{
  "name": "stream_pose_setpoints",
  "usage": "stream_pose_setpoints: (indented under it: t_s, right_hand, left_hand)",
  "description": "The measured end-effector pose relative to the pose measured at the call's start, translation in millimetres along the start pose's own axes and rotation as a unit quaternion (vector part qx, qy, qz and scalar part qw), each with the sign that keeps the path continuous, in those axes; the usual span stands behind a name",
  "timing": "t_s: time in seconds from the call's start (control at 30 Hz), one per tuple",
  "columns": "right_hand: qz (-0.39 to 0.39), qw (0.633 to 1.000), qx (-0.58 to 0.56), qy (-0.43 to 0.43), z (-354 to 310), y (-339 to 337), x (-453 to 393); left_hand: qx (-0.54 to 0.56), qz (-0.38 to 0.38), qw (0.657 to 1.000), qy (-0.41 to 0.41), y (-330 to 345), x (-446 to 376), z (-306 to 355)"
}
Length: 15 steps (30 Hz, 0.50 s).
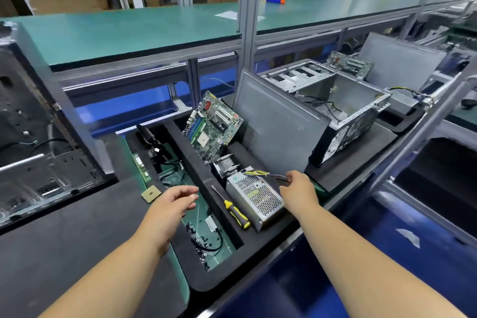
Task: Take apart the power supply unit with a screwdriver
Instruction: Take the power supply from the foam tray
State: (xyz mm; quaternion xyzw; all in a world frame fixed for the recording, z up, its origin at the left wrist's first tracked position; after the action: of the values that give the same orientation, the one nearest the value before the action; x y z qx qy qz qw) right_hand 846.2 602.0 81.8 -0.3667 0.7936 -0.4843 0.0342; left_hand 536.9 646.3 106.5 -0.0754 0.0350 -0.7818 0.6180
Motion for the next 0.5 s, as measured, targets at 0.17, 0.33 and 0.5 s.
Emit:
stream_pose_setpoints:
  t_s: [0.17, 0.33, 0.5]
  right_hand:
    - [0.002, 0.994, 0.107, -0.038, 2, 6, -21]
    - [0.008, 0.989, 0.133, -0.068, -3, 3, -25]
    - [0.023, 0.989, 0.087, -0.114, -20, -3, -20]
  left_hand:
    - [-0.008, 0.014, 1.000, -0.005, 22, -7, 1]
    - [-0.019, 0.023, 0.999, -0.010, 34, -10, 2]
    - [-0.022, 0.035, 0.999, -0.017, 37, -8, 1]
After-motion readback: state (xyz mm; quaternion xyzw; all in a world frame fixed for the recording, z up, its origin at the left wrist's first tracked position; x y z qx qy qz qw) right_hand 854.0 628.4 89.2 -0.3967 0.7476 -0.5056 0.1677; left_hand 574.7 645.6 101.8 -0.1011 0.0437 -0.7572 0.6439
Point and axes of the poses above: each hand's wrist, its own x-axis away from the middle knuckle, its own y-axis out of the palm, z = x × y, the point moved 4 cm from there along -x, towards the middle knuckle, and after that the axes turned 14 degrees about y, right-handed, at the moved point
